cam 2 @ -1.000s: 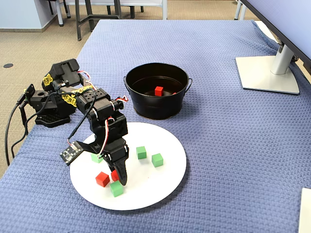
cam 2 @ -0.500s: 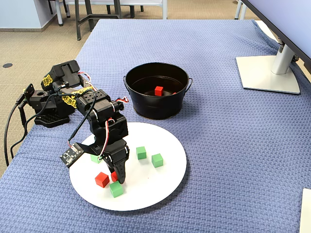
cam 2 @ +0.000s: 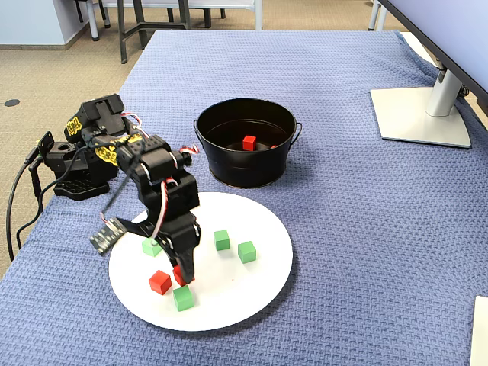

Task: Pick up the red cubes from the white plate and place them in the black recipient

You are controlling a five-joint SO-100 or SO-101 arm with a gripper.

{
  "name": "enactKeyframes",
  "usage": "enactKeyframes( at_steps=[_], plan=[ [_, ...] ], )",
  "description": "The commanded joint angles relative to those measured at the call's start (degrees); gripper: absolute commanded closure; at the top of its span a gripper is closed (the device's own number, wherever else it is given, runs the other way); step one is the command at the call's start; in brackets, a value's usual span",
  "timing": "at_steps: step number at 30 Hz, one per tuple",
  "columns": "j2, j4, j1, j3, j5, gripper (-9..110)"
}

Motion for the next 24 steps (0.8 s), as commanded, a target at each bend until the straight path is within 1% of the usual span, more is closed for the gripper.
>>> enactKeyframes(
  at_steps=[1, 3, 7, 11, 20, 24],
  plan=[
    [10.4, 4.2, 0.0, -4.6, 0.8, 102],
    [13.6, 5.9, -1.7, -4.0, 1.4, 102],
    [22.3, 6.2, -6.8, 3.3, 3.0, 102],
    [32.3, 3.1, -13.6, 13.2, 4.7, 102],
    [47.2, -7.8, -37.7, 32.3, 9.7, 102],
    [52.2, -9.1, -48.7, 37.3, 11.3, 102]
  ],
)
